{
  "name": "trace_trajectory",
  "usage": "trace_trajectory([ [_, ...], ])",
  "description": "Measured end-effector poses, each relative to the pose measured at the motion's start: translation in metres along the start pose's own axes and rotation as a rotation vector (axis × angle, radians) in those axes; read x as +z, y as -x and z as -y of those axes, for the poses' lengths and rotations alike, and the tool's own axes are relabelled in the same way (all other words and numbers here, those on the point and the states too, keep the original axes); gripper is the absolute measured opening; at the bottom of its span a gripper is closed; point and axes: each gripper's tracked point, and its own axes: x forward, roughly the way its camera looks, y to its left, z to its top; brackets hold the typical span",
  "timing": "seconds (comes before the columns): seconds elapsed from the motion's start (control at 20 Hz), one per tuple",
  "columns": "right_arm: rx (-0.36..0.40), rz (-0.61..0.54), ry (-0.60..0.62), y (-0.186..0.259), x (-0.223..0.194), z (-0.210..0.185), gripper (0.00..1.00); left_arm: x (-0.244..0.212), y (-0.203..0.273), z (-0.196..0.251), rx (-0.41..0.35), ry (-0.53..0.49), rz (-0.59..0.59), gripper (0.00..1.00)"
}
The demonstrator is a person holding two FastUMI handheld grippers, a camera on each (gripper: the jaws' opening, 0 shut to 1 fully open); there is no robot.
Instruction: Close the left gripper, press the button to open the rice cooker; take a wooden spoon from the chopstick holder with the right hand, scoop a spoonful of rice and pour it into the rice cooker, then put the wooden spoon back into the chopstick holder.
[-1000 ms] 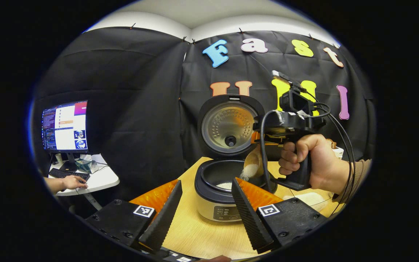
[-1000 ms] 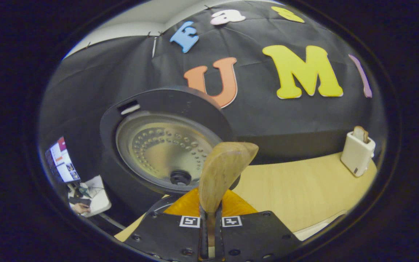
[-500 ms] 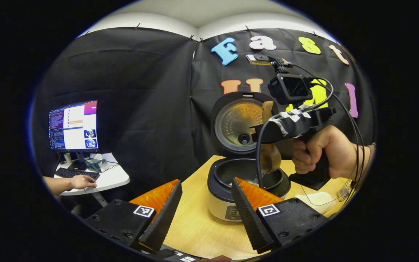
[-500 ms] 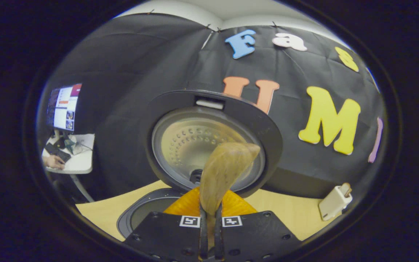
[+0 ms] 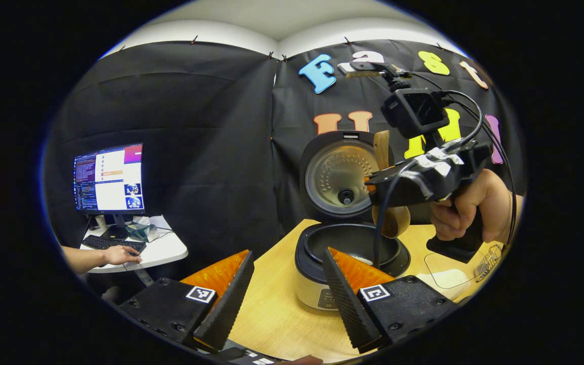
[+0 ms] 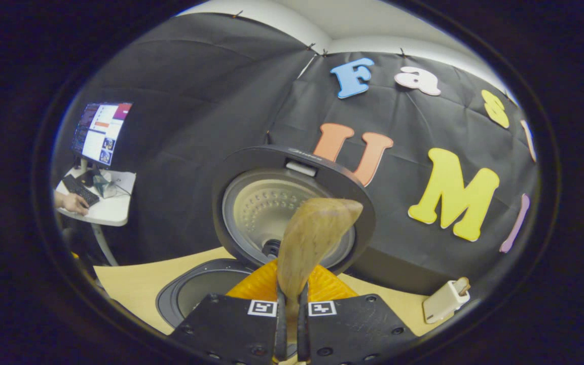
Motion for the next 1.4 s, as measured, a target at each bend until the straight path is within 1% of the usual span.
trace_trajectory([
  [0.15,0.001,0.004,-0.081,0.016,0.001,0.024,0.08,0.001,-0.001,0.004,-0.016,0.004,-0.003,0.88],
  [0.4,-0.015,0.004,-0.18,0.053,-0.011,0.081,0.08,0.007,0.004,0.037,-0.056,-0.009,0.012,0.88],
  [0.6,-0.039,0.017,-0.218,0.088,-0.019,0.125,0.07,0.011,0.006,0.054,-0.082,-0.013,0.029,0.88],
  [0.8,-0.035,-0.001,-0.299,0.124,-0.044,0.171,0.08,0.008,0.008,0.064,-0.095,-0.026,0.021,0.88],
  [1.0,-0.084,0.003,-0.39,0.161,-0.068,0.221,0.08,0.006,0.006,0.073,-0.11,-0.046,0.016,0.88],
  [1.25,-0.172,0.0,-0.409,0.206,-0.095,0.278,0.08,0.006,0.006,0.08,-0.115,-0.066,0.017,0.88],
  [1.4,-0.21,0.006,-0.458,0.225,-0.119,0.306,0.08,0.007,0.008,0.087,-0.122,-0.073,0.024,0.88],
])
